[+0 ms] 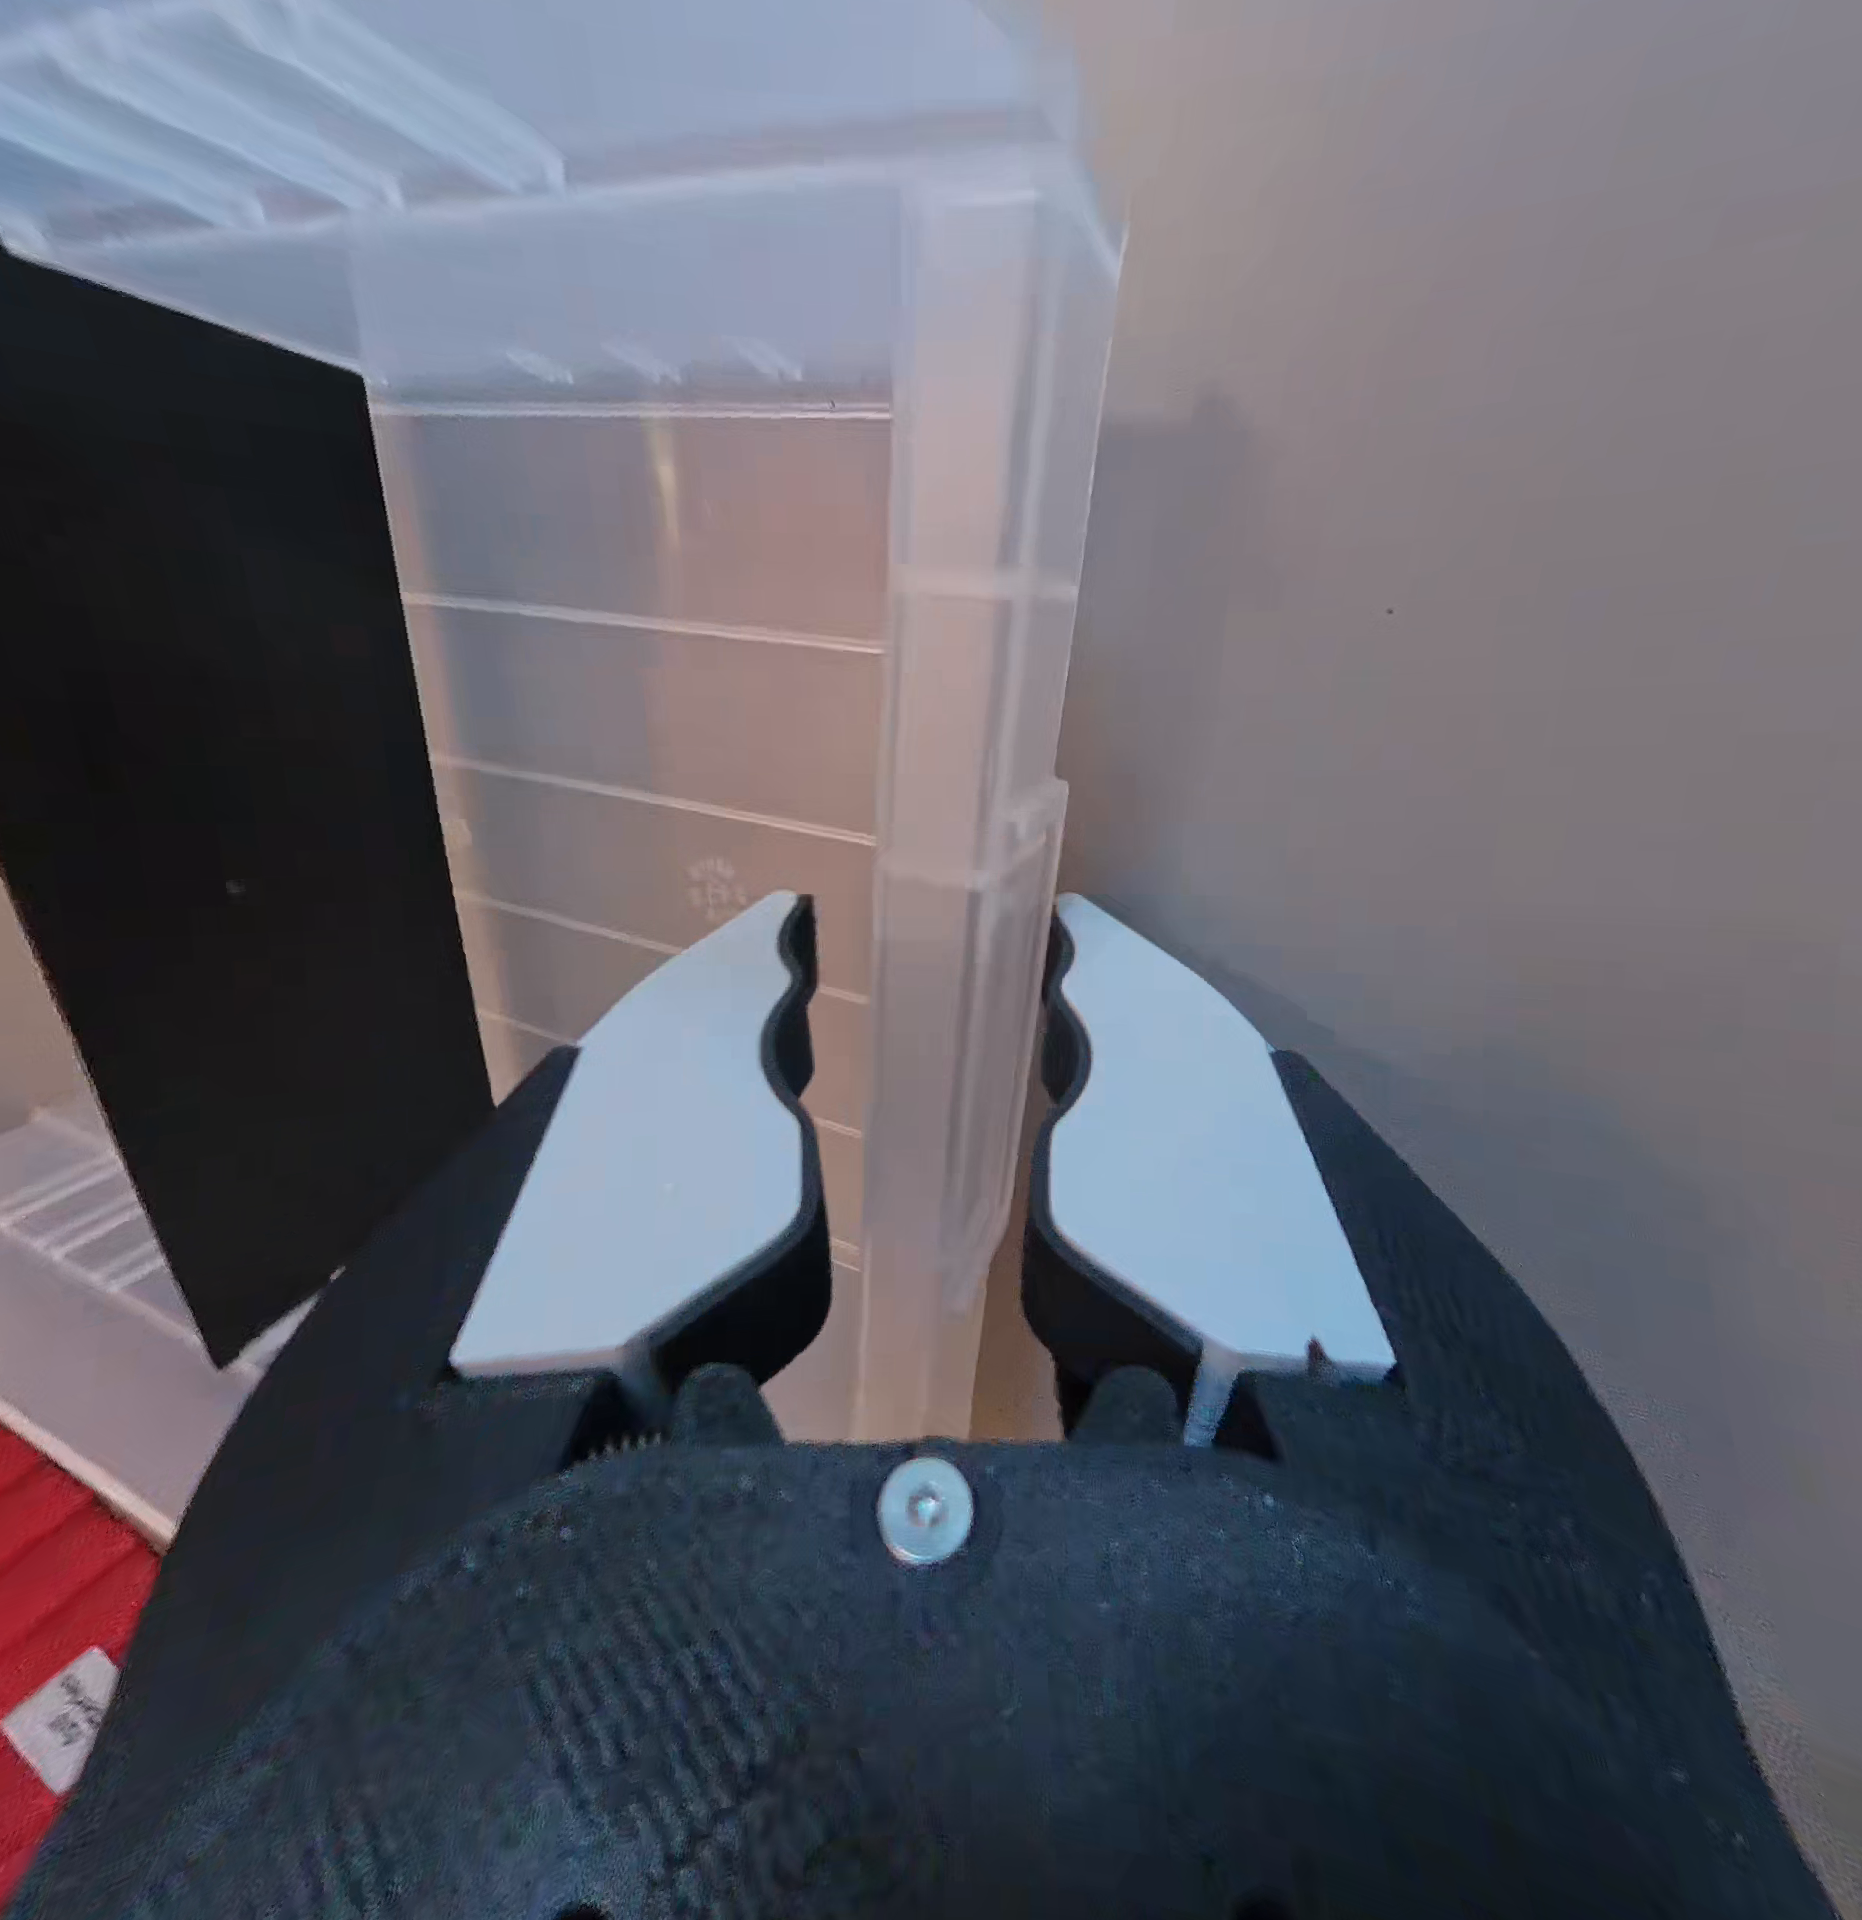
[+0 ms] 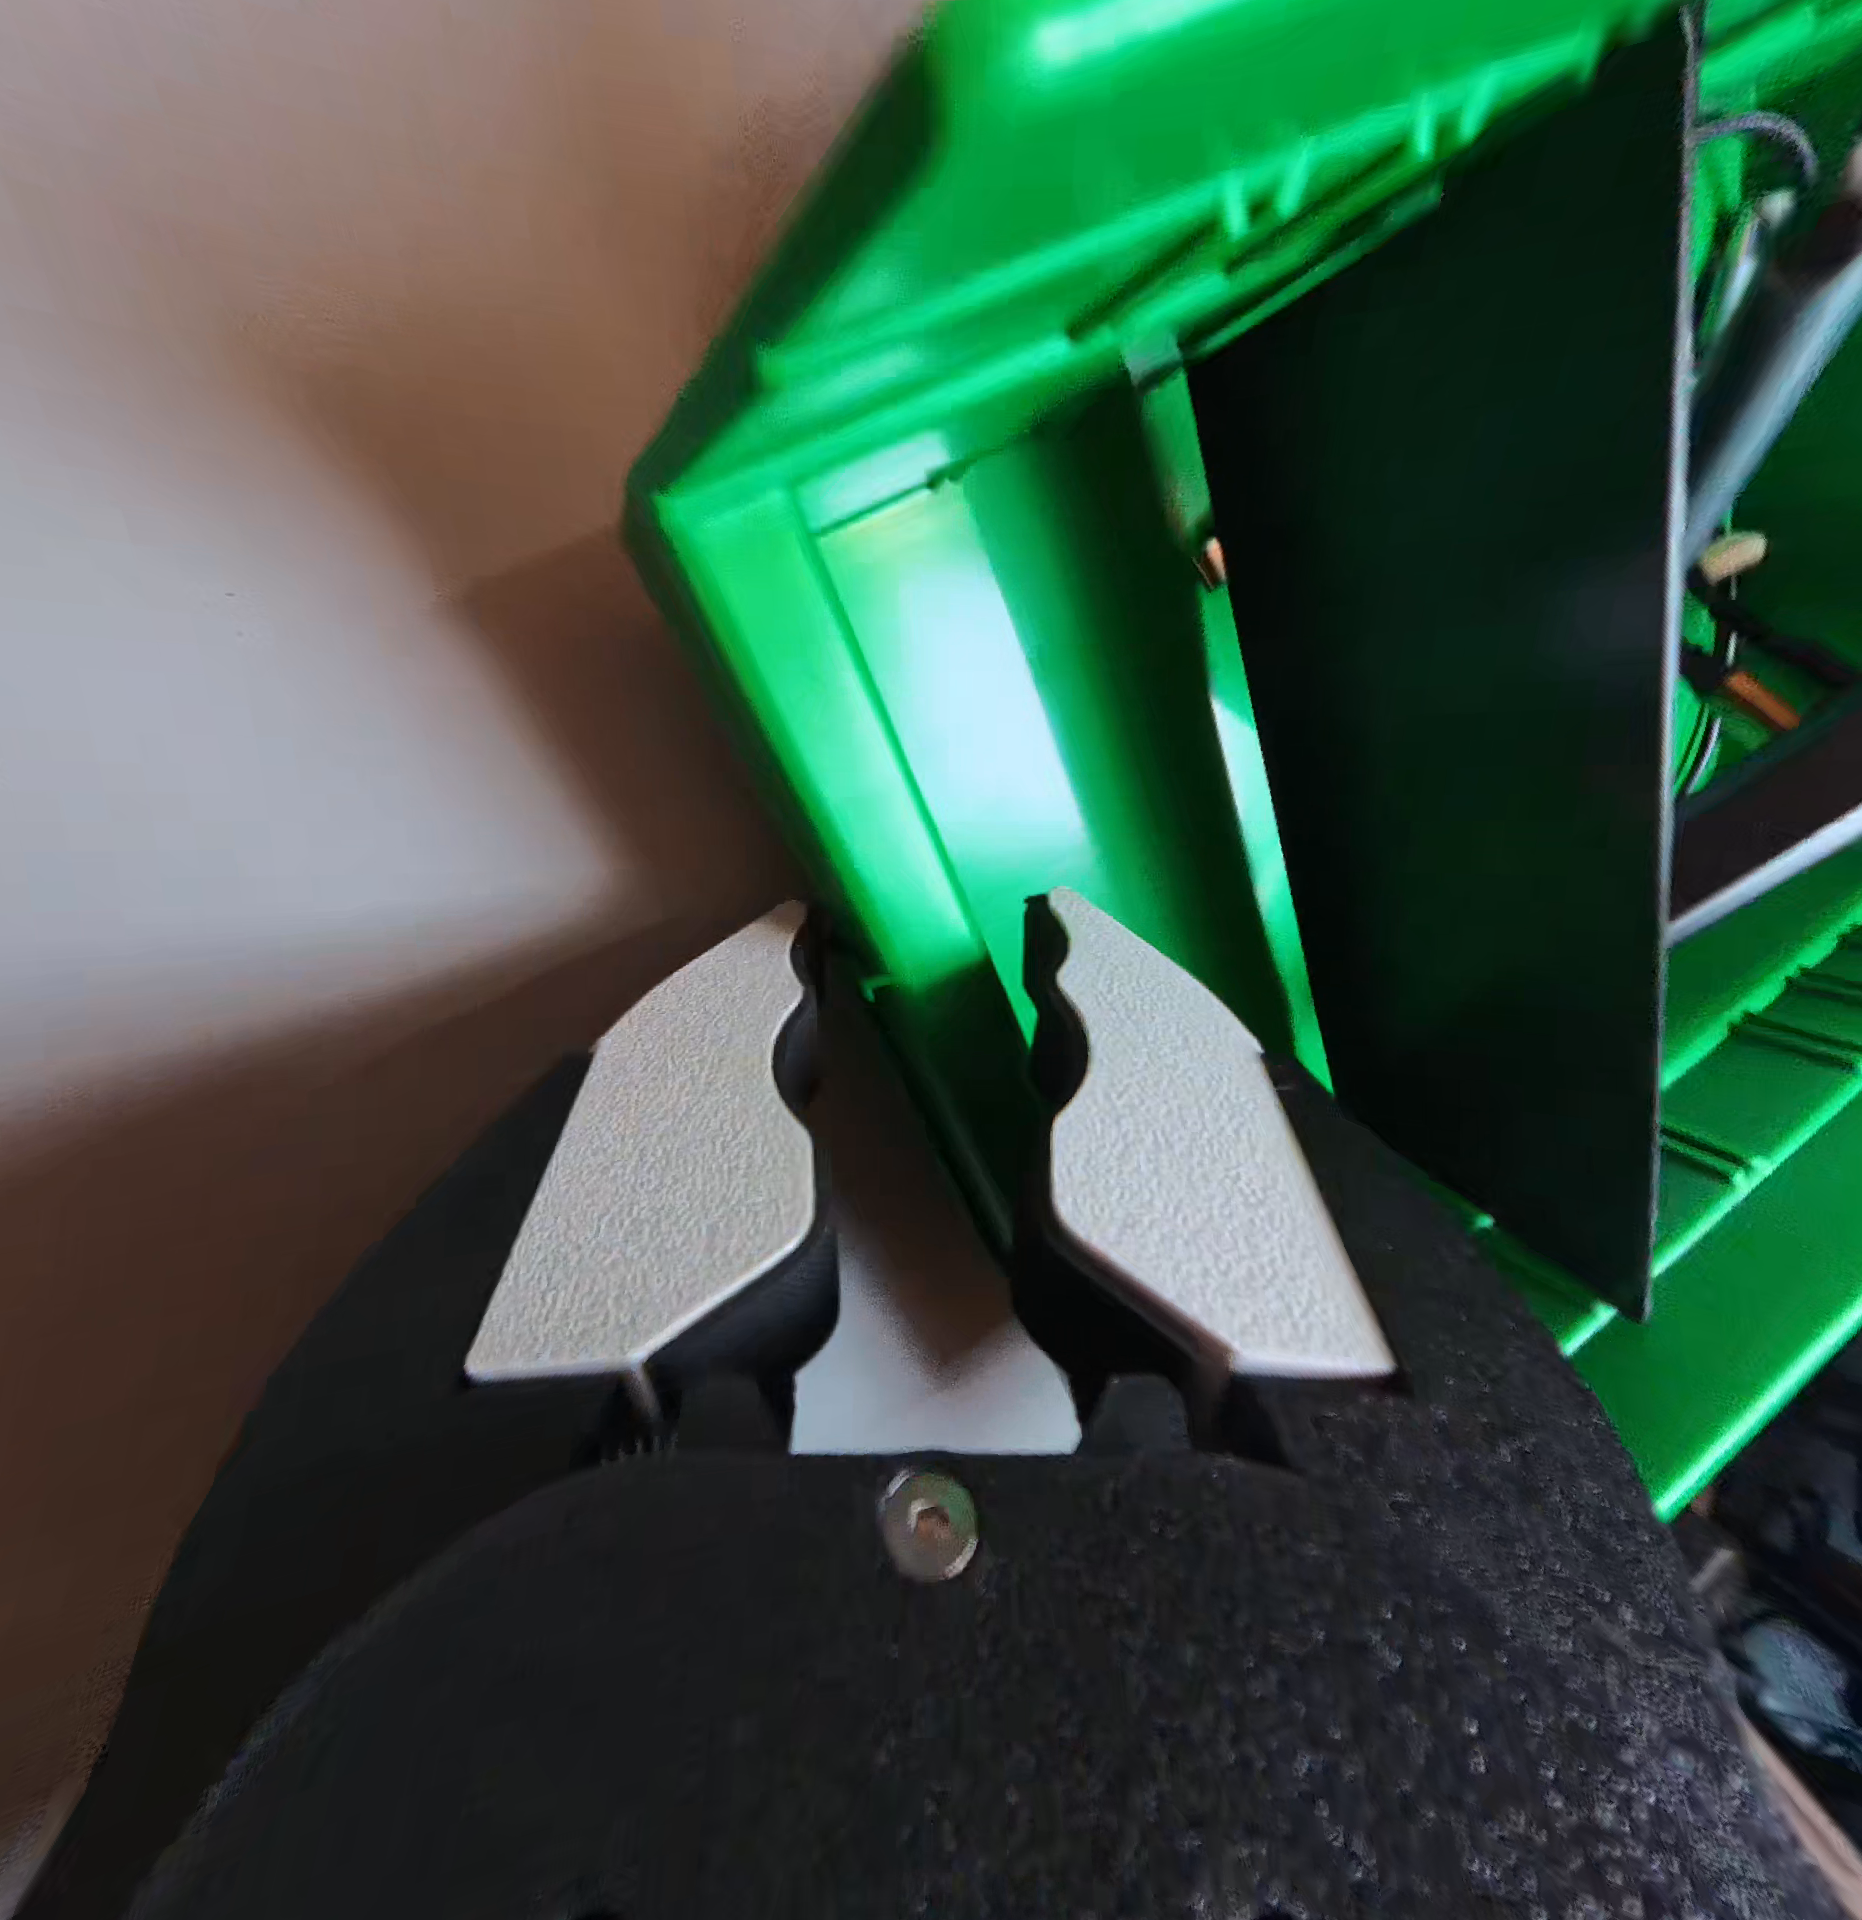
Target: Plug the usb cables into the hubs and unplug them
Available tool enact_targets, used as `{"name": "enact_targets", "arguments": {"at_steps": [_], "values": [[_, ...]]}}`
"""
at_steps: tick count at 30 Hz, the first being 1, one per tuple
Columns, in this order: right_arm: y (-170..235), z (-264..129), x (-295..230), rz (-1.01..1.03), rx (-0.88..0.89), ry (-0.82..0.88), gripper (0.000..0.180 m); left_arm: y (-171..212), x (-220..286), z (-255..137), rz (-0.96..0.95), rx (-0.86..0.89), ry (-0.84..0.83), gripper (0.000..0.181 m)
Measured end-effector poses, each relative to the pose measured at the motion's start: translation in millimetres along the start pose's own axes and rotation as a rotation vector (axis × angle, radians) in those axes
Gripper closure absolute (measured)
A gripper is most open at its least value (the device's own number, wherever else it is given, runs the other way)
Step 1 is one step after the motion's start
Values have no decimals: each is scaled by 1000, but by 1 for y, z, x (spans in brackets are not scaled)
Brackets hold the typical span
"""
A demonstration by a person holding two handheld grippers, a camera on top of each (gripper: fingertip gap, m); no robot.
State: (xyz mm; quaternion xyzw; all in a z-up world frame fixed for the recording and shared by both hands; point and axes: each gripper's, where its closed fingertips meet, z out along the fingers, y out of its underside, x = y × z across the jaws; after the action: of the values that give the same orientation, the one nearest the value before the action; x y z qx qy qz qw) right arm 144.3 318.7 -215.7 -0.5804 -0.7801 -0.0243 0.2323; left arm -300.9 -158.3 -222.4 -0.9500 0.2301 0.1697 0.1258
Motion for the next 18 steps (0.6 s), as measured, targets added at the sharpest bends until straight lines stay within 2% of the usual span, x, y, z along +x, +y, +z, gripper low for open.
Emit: {"name": "enact_targets", "arguments": {"at_steps": [2, 7, 13, 18], "values": [[-6, 1, -2, -89, -33, 28, 148, -4, 3, 3, 48, -8, 34, 151], [-43, -6, -39, -279, 29, 62, 150, -42, 25, 1, 76, 129, 58, 152], [-76, -29, -108, -390, 36, 89, 148, -93, 80, -15, 246, 264, 48, 151], [-99, -54, -176, -456, 116, 93, 148, -143, 124, -25, 393, 350, 51, 150]]}}
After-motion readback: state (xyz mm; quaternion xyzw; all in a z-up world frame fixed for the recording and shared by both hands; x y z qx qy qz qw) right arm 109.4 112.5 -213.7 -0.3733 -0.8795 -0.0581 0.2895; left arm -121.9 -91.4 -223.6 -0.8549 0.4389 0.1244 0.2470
